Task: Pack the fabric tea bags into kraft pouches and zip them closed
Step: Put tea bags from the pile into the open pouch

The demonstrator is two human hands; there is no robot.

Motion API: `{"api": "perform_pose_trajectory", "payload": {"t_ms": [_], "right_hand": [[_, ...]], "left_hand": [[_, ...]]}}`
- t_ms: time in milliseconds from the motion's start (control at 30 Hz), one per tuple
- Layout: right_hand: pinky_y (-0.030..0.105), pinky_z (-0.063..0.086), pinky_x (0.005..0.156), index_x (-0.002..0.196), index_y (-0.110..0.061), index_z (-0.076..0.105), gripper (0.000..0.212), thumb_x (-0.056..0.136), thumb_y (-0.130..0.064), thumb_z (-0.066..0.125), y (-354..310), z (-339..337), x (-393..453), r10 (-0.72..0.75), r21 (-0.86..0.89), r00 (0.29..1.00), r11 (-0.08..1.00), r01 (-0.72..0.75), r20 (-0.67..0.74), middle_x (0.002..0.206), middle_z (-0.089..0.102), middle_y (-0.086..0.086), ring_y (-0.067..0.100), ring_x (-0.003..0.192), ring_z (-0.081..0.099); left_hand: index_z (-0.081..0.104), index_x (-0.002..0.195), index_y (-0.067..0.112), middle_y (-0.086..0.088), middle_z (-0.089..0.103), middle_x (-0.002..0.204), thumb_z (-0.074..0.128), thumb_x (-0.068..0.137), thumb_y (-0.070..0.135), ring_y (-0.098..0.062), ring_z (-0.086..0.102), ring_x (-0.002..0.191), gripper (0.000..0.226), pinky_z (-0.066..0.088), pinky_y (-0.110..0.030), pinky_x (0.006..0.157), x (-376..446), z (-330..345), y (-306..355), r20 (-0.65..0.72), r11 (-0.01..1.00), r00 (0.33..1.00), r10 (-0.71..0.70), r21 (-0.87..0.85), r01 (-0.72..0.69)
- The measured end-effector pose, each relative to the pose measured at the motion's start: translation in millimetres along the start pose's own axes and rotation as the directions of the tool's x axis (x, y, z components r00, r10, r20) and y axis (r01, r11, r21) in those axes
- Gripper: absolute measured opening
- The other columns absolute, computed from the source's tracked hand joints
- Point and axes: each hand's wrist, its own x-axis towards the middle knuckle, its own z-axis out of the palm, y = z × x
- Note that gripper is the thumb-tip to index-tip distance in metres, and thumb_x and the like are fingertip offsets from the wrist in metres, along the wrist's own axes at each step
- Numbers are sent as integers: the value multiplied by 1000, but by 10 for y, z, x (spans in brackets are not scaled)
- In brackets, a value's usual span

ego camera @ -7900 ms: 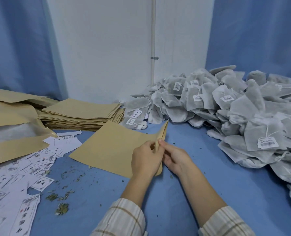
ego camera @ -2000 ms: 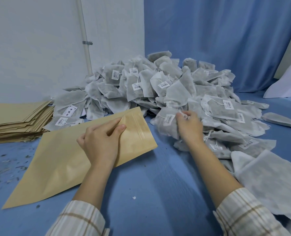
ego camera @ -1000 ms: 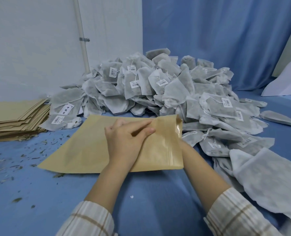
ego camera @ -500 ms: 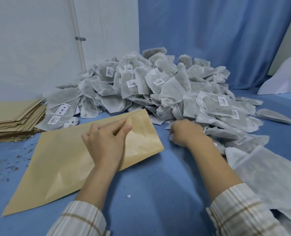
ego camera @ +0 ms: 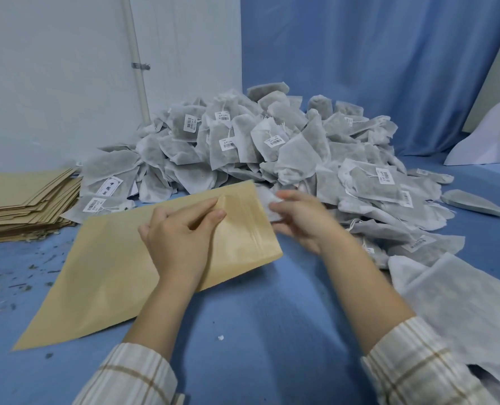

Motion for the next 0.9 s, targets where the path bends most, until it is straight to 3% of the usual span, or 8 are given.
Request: {"api": "perform_pose_trajectory", "payload": {"t_ms": [167, 300, 433, 533, 600, 700, 800, 900], "right_hand": [[11, 40, 36, 79, -17, 53, 35, 104, -25, 29, 271, 187, -64, 245, -220, 957, 953, -208, 157, 54, 59, -2, -1, 36, 54], [11, 39, 43, 80, -12, 53, 22, 98, -13, 40, 266, 148, -34, 162, -535, 972, 843, -48, 168, 69, 49, -1, 6, 51, 50], [24, 42, 78, 109, -13, 65, 28, 89, -7, 46, 266, -163, 143, -300, -865, 948, 440, 239, 109, 96, 62, -2, 12, 91, 54], [35, 30, 103, 129, -17, 49, 45, 85, -7, 44, 327, -460, 236, -418, -994, 907, -110, -5, 42, 132, 49, 2, 23, 125, 37], [39, 22, 106, 134, -22, 42, 48, 87, -10, 41, 385, -567, 254, -354, -958, 935, -261, -116, -17, 136, 43, 3, 24, 129, 31], [38, 32, 98, 138, -29, 38, 53, 90, -7, 37, 422, -598, 238, -420, -968, 907, -216, -129, -27, 126, 52, 6, 27, 120, 41], [35, 35, 88, 137, -26, 41, 58, 85, 0, 42, 383, -567, 253, -607, -999, 794, -1, -43, -33, 114, 58, 10, 29, 109, 46], [35, 28, 99, 137, -22, 37, 56, 83, -16, 51, 406, -554, 285, -499, -976, 865, -158, -148, -50, 130, 46, 9, 28, 124, 36]], "left_hand": [[75, 90, 30, 29, 42, 64, 80, 69, 28, 2, 41, 71, 22, 36, -34, 90, -94, 87, 38, 81, 997, 993, 81, -19, -79], [73, 102, 29, 24, 63, 81, 74, 76, 32, -11, 49, 84, 26, 28, -29, 87, -50, 69, -53, 134, 988, 983, 126, 74, -137], [69, 109, 30, 9, 68, 107, 61, 87, 39, -18, 43, 91, 25, 16, -27, 76, 35, 31, -149, 143, 946, 985, 92, 296, -131], [71, 102, 35, 10, 67, 107, 58, 89, 40, -11, 30, 86, 19, 11, -25, 72, 34, 29, -175, 151, 927, 985, 89, 349, -137], [72, 99, 33, 10, 68, 104, 59, 88, 39, -13, 32, 87, 18, 11, -25, 71, 28, 31, -168, 146, 926, 985, 95, 350, -141], [73, 98, 30, 8, 69, 103, 60, 88, 37, -19, 44, 93, 18, 13, -25, 73, 40, 9, -159, 127, 937, 989, 82, 329, -120], [73, 100, 25, 4, 70, 102, 61, 89, 31, -23, 55, 97, 18, 30, -29, 81, 49, -9, -149, 117, 965, 991, 72, 245, -99], [74, 93, 21, 1, 72, 91, 62, 88, 29, -23, 60, 87, 15, 38, -30, 72, 24, -21, -119, 94, 981, 994, 61, 177, -77]]}}
